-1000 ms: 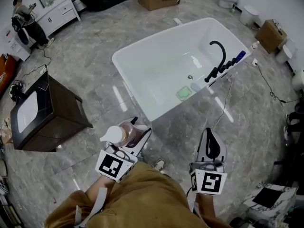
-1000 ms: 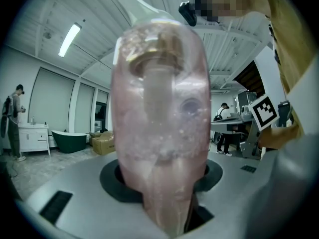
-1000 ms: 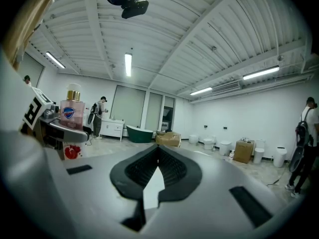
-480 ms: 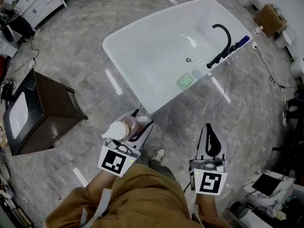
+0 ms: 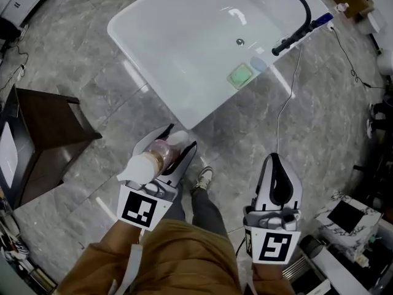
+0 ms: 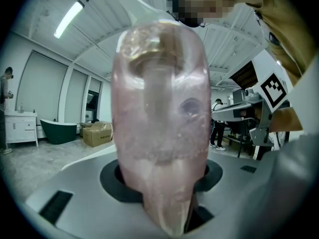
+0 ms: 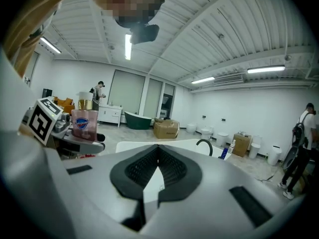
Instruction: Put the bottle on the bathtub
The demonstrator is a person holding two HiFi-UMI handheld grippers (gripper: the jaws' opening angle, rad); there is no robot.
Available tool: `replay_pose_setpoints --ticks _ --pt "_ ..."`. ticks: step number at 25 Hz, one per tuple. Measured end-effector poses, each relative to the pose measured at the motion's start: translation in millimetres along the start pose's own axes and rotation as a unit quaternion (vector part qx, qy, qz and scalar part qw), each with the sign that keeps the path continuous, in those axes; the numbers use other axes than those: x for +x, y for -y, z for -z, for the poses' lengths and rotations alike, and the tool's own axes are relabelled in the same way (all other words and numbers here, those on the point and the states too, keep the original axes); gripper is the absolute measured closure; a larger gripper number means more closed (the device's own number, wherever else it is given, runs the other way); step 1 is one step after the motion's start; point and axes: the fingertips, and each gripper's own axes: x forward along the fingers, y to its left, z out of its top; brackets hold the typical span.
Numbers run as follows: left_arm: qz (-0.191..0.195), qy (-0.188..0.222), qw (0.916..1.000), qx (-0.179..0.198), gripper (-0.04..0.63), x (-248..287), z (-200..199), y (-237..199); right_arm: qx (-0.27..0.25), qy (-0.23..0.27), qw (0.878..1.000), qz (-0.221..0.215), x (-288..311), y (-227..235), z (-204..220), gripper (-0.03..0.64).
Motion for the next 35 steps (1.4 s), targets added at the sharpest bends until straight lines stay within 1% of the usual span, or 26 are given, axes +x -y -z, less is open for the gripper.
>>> replay_pose_setpoints --ticks 5,8,13,16,19,35 --pt "0.005 -0.009 0.9999 0.003 0.383 25.1 33.4 -10.1 0.008 -0.016 1.000 -0.004 20.6 -10.4 33.2 0.614" --pt "0.006 -0.012 0.9999 0.004 0.383 37.8 48.7 -16.7 0.013 -0.021 1.000 -0.008 30.0 -17.8 45.4 0.614" --pt "0.008 -0.011 0.9999 0.009 0.383 55.6 64.5 -20.5 0.015 -0.030 0.999 -0.005 38.2 -18.4 64.2 0.614" --pt "0.014 -0.009 0.9997 0.016 0.383 66.4 72.1 -19.3 0.019 -0.025 0.999 -0.004 43.8 -14.9 70.3 0.614" --pt "0.020 -0.009 0.9996 0.021 0.383 78.4 79.7 -18.3 0.019 -0.033 0.999 -0.001 48.7 -9.4 81.6 0.614" --pt "0.039 -0.024 0.9983 0.037 0.383 123.2 131.8 -27.7 0.009 -0.059 0.998 -0.002 75.5 -15.7 122.9 0.614"
